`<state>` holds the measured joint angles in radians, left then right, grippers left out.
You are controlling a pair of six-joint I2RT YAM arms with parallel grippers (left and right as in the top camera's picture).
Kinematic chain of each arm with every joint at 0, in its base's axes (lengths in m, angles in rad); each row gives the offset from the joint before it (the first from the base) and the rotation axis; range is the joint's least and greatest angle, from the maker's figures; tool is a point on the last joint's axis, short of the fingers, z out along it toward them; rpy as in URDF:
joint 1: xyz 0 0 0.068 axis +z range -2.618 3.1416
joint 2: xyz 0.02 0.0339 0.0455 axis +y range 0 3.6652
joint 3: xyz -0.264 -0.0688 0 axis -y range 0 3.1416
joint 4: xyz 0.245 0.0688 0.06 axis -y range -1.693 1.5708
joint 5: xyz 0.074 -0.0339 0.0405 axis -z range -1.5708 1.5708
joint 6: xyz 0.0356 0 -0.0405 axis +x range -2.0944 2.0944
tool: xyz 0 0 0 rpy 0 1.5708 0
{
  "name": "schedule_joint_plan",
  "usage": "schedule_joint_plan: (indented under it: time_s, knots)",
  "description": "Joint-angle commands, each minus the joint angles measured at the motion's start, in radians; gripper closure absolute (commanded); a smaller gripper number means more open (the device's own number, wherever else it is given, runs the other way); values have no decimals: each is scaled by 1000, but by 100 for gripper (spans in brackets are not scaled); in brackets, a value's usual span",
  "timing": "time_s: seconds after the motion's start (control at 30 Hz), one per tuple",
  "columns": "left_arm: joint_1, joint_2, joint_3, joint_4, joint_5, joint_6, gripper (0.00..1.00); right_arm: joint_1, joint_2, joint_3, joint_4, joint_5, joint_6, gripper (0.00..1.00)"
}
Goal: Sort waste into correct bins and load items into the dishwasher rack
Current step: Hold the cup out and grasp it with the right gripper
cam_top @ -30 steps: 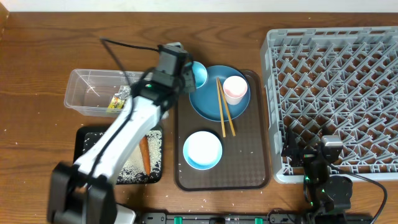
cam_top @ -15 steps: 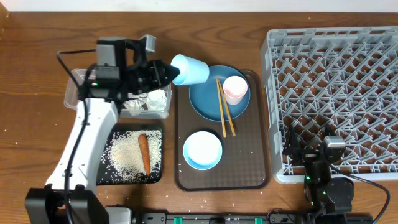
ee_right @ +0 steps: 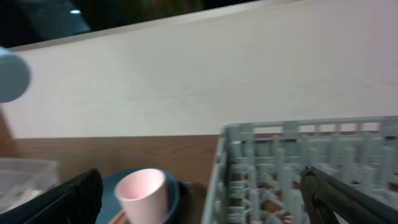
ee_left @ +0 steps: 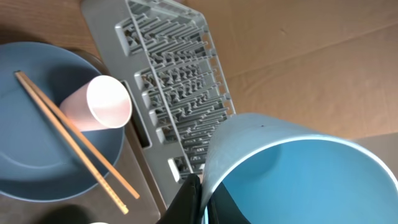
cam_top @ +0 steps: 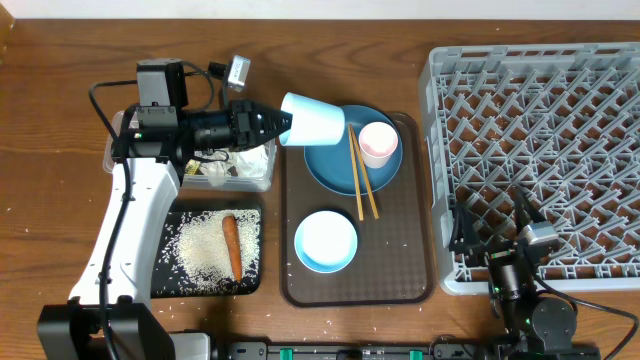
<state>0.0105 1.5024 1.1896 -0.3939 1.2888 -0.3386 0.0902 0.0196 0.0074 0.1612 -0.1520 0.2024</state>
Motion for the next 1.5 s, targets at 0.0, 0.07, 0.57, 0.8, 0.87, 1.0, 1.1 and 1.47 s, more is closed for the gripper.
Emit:
schedule_joint_plan:
  time_s: [0.0, 0.07, 0.57, 0.8, 0.87, 1.0, 1.1, 1.47]
  knots:
    - [2, -4, 10, -3, 55, 24, 94, 8, 8, 56, -22, -98, 53, 1]
    - [1, -4, 9, -11, 54, 24, 94, 8, 30, 127, -104, -103, 52, 1]
    - [-54, -4, 9, -10, 50, 19, 94, 8, 632, 925, -652, -401, -147, 1]
    - [-76, -4, 9, -9, 51, 19, 94, 8, 752, 969, -599, -640, -147, 1]
    - [-76, -4, 9, -5, 51, 19, 94, 8, 771, 969, -534, -639, -121, 1]
    - [-76, -5, 9, 68, 99, -19, 94, 8, 825, 969, -441, -639, -29, 1]
    - [-76, -5, 9, 152, 122, -59, 94, 8, 877, 969, -400, -656, 31, 1]
    - [-77, -5, 9, 277, 126, -168, 94, 8, 1135, 969, -209, -1137, -16, 1]
